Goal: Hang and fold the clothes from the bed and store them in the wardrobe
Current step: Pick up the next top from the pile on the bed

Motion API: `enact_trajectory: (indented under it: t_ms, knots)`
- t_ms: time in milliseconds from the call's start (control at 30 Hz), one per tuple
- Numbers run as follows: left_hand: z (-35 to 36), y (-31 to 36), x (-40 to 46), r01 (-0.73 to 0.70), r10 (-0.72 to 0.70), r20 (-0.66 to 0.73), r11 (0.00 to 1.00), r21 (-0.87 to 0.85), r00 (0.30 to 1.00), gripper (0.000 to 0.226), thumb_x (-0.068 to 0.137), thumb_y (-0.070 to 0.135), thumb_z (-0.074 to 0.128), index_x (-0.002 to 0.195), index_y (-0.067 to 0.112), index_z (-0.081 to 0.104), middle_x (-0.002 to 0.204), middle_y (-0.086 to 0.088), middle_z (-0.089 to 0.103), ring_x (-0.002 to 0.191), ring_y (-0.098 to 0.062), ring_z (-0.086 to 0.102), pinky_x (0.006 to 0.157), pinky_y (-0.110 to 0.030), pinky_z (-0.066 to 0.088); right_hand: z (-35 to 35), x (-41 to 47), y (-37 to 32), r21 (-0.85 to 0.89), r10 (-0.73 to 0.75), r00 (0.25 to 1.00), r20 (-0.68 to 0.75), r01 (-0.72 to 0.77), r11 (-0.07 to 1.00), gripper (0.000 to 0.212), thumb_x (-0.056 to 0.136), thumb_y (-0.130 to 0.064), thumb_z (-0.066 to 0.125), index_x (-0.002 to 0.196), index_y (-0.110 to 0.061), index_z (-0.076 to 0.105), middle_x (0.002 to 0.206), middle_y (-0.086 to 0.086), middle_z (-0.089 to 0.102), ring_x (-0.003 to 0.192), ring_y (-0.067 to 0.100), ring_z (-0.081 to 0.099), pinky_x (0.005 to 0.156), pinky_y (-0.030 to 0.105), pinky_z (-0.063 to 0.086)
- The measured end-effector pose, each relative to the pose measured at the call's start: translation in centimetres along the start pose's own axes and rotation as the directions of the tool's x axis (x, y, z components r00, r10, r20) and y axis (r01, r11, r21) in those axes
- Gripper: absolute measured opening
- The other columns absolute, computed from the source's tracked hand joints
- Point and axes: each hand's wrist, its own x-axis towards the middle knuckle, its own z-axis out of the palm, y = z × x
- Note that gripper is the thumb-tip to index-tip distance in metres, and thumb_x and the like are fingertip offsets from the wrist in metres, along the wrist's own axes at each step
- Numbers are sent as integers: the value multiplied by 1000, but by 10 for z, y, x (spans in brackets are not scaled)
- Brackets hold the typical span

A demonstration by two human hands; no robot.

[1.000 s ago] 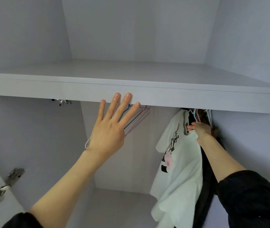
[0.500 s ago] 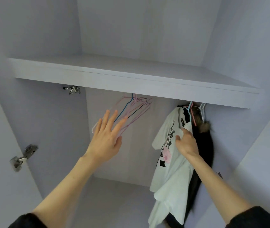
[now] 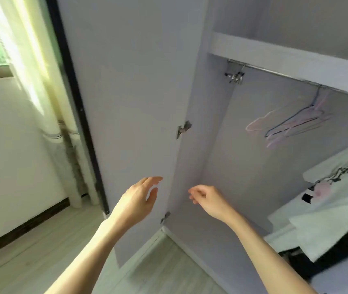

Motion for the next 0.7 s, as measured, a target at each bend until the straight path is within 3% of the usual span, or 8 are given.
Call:
enact_trajectory:
  t_ms: [233, 333, 500, 633, 700]
  knots:
    - [-102, -131, -135, 334, -323, -144, 941, 53, 935, 31, 96, 19, 46, 126, 21, 55, 118, 5, 60, 108, -13, 58, 94, -35, 45, 154, -1, -136, 4, -248, 901, 355, 264, 964, 23, 97, -23, 49, 111, -16, 66, 100, -1, 71, 94, 12, 64, 90, 26, 47]
    - [-147, -179, -194, 505, -489, -269, 863, -14, 830, 30, 96, 15, 47, 124, 18, 57, 113, 1, 62, 105, -14, 59, 92, -35, 47, 231, 4, -204, 45, -352, 777, 522, 387, 921, 25, 97, -23, 48, 115, -17, 64, 100, -4, 70, 95, 9, 63, 86, 18, 46]
    - [-211, -239, -246, 658, -646, -420, 740, -140, 637, 31, 95, 13, 47, 124, 18, 58, 114, 1, 62, 100, -7, 57, 93, -26, 45, 324, 20, -293, 113, -464, 620, 633, 519, 847, 22, 97, -25, 48, 112, -22, 63, 96, -10, 68, 92, 6, 60, 65, 1, 38]
    - [-273, -291, -273, 724, -707, -547, 646, -242, 448, 30, 95, 12, 49, 122, 18, 59, 113, 0, 63, 101, -8, 59, 92, -25, 44, 391, 49, -378, 194, -556, 466, 689, 620, 760, 21, 97, -25, 48, 112, -23, 62, 91, -14, 66, 92, 6, 61, 67, 0, 38]
    - [-302, -325, -286, 759, -723, -611, 583, -289, 322, 30, 95, 12, 48, 122, 19, 59, 113, 2, 64, 97, -5, 58, 89, -20, 42, 432, 67, -431, 239, -587, 346, 732, 677, 697, 21, 97, -25, 47, 113, -24, 61, 92, -13, 67, 93, 6, 62, 74, 7, 41]
